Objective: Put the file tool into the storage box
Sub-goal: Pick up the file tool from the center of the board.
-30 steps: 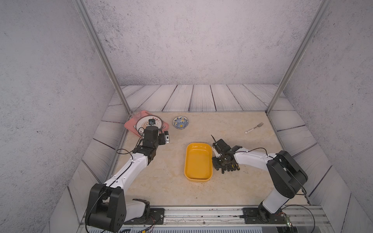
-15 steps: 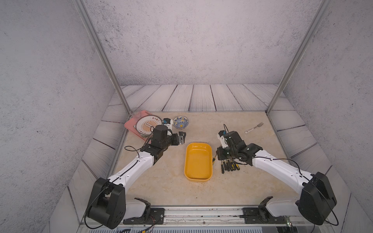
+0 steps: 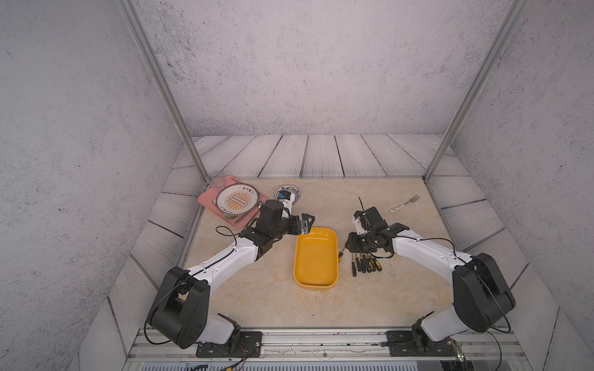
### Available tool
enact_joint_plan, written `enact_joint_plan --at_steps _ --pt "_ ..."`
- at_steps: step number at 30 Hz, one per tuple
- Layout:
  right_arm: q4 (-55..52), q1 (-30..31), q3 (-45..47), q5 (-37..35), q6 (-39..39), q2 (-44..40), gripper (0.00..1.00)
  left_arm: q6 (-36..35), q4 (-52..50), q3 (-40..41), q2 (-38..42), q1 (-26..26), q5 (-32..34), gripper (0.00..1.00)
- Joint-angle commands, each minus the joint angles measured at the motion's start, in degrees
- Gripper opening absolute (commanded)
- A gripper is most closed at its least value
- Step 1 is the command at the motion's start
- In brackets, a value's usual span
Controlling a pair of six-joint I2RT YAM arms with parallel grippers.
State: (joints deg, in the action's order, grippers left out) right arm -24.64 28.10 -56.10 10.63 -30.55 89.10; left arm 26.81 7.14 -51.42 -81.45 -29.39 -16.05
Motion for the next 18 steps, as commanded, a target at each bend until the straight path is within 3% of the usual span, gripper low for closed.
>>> enact_joint_plan --at_steps 1,9,18 --pt "-0.47 -0.38 -3.34 5.07 -2.91 4.17 0.35 -1.29 0.95 -0.82 1.04 -0.18 0.53 1.0" --pt "-0.48 -0.26 -7.97 8.37 -4.52 11.69 0.35 -3.66 -0.63 1.12 3.92 -0.19 1.88 1.0" --pt "-8.05 3.55 -12.15 -0.63 -4.33 17.05 0.37 -6.4 -3.87 2.37 8.11 -0.13 3.73 0.99"
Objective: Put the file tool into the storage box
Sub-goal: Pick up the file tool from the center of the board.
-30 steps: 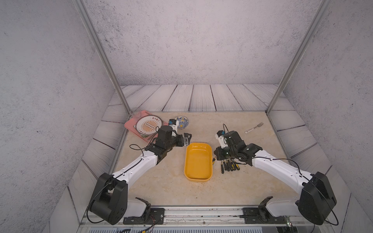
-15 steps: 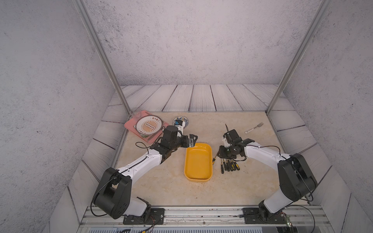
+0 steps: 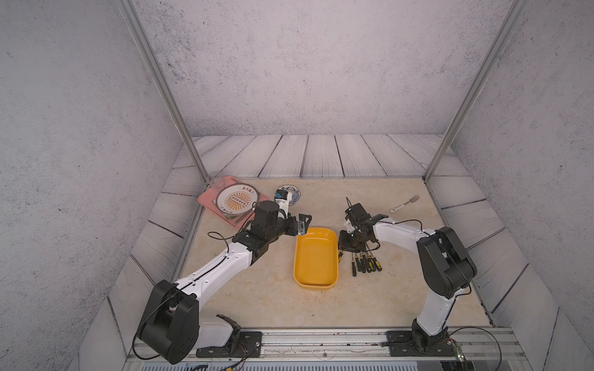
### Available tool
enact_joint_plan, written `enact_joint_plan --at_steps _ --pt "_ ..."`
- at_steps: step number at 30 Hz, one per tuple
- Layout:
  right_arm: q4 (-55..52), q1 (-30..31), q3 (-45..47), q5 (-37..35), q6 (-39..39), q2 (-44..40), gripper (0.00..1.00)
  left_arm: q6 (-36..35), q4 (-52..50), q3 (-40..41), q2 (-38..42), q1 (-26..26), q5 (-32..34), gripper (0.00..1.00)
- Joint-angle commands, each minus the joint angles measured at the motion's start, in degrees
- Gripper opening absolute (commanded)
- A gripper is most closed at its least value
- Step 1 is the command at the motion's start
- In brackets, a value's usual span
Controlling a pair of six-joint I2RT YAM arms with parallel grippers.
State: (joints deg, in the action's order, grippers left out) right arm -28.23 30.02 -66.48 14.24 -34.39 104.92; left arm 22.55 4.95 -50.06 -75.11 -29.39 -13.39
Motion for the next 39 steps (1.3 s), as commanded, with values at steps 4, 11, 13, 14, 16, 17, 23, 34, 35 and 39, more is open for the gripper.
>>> enact_joint_plan --at_steps 4,11,13,14,16,17,23,34,35,39 --pt "-6.11 3.3 -2.11 -7.43 -1.54 2.83 0.37 -3.12 -3.05 1.7 3.36 -0.15 1.93 0.99" --pt "-8.62 6.72 0.47 -13.54 -2.25 3.42 0.32 -4.57 -4.79 2.36 5.62 -0.16 3.55 0.98" --pt "-8.25 7.32 1.9 -13.78 -2.6 3.65 0.28 -4.62 -5.08 2.17 5.75 -0.15 3.57 0.98" --pt "-8.38 7.44 2.33 -14.16 -2.82 3.93 0.25 -4.49 -5.19 2.0 5.68 -0.14 3.57 0.98" --pt "-8.38 7.53 3.17 -14.89 -3.12 4.19 0.18 -4.36 -5.13 1.85 5.76 -0.14 3.47 0.98" --pt "-8.05 7.51 3.52 -15.17 -3.09 4.1 0.13 -4.39 -5.13 1.73 5.69 -0.14 3.5 0.98" --pt "-6.19 5.66 3.9 -12.09 -1.16 1.02 0.0 -3.86 -4.67 1.42 5.12 -0.17 3.52 0.98" --pt "-2.14 1.74 5.23 0.24 8.42 -20.27 0.0 1.06 -0.24 -0.99 -0.44 -0.23 -2.74 0.98" --pt "-1.96 1.77 5.26 2.65 9.16 -21.42 0.0 1.99 0.41 -1.69 -1.43 -0.36 -4.29 0.98" --pt "1.18 1.72 6.55 12.08 9.94 -23.95 0.0 5.13 4.14 -4.04 -4.96 -1.64 -9.23 0.98"
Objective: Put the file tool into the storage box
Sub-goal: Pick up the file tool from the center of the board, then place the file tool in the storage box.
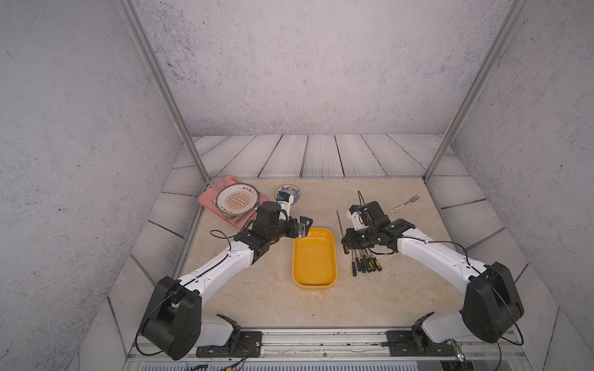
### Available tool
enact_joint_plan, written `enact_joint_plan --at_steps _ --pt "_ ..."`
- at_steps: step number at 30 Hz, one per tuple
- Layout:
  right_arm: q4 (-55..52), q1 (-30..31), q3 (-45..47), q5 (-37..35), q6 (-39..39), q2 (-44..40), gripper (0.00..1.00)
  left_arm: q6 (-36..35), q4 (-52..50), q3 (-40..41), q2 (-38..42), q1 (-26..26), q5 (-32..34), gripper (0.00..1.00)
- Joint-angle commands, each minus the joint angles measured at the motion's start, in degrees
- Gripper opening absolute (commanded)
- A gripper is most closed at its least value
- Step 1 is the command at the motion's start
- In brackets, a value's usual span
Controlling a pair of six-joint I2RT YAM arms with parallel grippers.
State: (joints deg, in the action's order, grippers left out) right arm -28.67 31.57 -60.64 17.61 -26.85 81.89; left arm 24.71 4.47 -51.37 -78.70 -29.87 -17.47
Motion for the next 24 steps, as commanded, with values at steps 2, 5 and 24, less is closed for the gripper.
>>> enact_joint_plan --at_steps 2,5,24 --pt "3.03 0.16 1.14 12.1 3.06 -1.29 0.0 3.75 5.97 -4.17 -3.57 -2.54 -6.54 0.98" --pt "3.94 0.24 1.05 13.61 3.21 -1.24 0.0 3.81 5.97 -6.04 -6.74 -4.79 -7.1 0.98" --pt "4.0 0.21 2.2 12.93 3.51 -4.36 0.0 6.09 3.87 -8.93 -15.45 -7.65 -10.3 0.0"
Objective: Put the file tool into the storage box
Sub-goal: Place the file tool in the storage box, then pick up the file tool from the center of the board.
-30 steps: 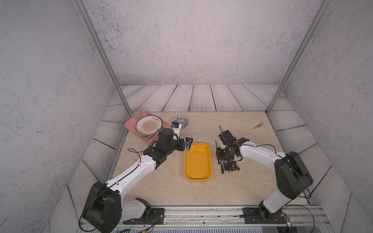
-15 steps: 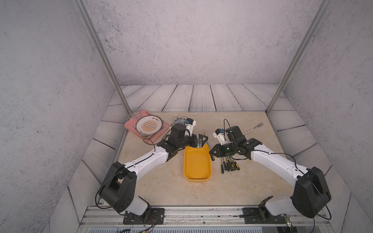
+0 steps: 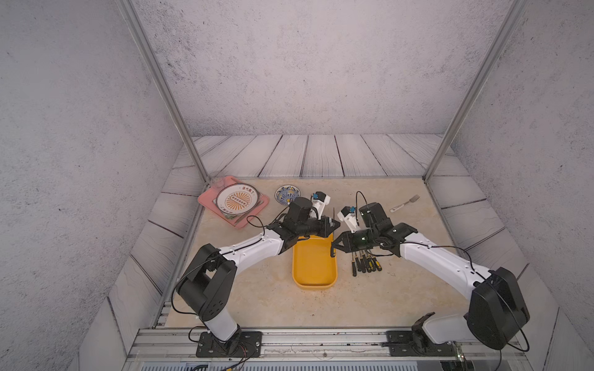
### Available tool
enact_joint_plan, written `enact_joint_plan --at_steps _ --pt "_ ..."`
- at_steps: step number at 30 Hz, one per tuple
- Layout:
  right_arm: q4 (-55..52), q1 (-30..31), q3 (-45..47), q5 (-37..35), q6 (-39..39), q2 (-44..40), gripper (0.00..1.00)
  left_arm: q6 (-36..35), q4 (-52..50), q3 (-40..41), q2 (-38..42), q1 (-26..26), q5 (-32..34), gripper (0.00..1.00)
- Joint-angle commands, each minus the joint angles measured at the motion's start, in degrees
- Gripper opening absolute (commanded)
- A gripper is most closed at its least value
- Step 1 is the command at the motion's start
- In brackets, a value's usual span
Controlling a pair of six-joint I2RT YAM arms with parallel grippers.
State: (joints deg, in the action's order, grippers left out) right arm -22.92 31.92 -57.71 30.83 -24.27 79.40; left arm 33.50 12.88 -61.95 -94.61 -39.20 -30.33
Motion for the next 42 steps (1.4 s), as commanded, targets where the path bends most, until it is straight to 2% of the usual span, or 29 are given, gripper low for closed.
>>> enact_joint_plan --at_steps 1,4,5,7,10,13,16,17,18,19,26,27,28,31,38,42 --pt "-2.03 -0.11 -0.82 -1.01 1.06 -2.13 0.0 -2.91 -4.85 2.84 1.18 1.67 2.62 0.0" --pt "-2.77 -0.16 -0.89 -3.94 0.7 -2.64 0.29 -3.13 -5.84 6.48 2.54 1.67 2.83 0.0" --pt "-3.27 -0.2 -0.98 -5.48 0.64 -2.75 0.34 -3.09 -5.89 7.51 2.65 1.67 2.77 0.0" --pt "-4.62 -0.24 -1.33 -8.76 0.73 -2.71 0.39 -2.57 -5.76 9.91 2.39 1.74 2.9 0.0" --pt "-6.76 -0.22 -1.78 -13.84 0.62 -2.54 0.42 -1.61 -4.35 12.26 1.05 1.33 3.5 0.0" --pt "-9.04 -0.32 -2.1 -18.59 0.35 -1.69 0.43 -1.24 -4.16 11.78 -1.35 0.75 3.75 0.0" --pt "-11.11 -0.25 -1.76 -20.43 0.34 -0.16 0.43 -0.94 -4.36 10.06 -3.69 0.46 3.65 0.0" --pt "-11.47 -0.27 -1.45 -20.54 0.26 0.38 0.43 -0.87 -4.71 9.49 -4.24 0.45 3.87 0.04" --pt "-11.85 -0.34 -0.87 -20.5 0.12 1.2 0.43 -0.7 -4.94 8.95 -4.88 0.44 4.04 0.18" --pt "-12.26 -0.33 -0.29 -20.59 -0.15 2.14 0.43 -0.66 -5.15 8.43 -5.42 0.44 4.05 0.24" --pt "-13.41 -0.31 4.33 -21.12 0.12 7.73 0.42 -0.78 -5.91 6.8 -7.19 0.53 4.66 0.37" --pt "-13.25 -0.3 4.69 -21.24 0.32 8.19 0.41 -0.8 -6.34 6.4 -7.26 0.53 4.72 0.45" --pt "-13.17 -0.29 4.9 -21.25 0.49 8.72 0.41 -0.95 -6.66 6.12 -7.19 0.53 4.71 0.48" --pt "-12.95 -0.3 4.72 -20.81 0.87 10.54 0.4 -1.23 -7.0 5.88 -6.74 0.48 5.42 0.52" --pt "-11.55 -0.3 5.15 -20.81 1.02 14.74 0.38 -2.19 -7.25 6.23 -5.19 0.51 6.81 0.52" --pt "-10.52 -0.2 5.1 -21.46 0.87 18.06 0.3 -2.6 -7.37 6.04 -4.67 0.53 6.71 0.52"
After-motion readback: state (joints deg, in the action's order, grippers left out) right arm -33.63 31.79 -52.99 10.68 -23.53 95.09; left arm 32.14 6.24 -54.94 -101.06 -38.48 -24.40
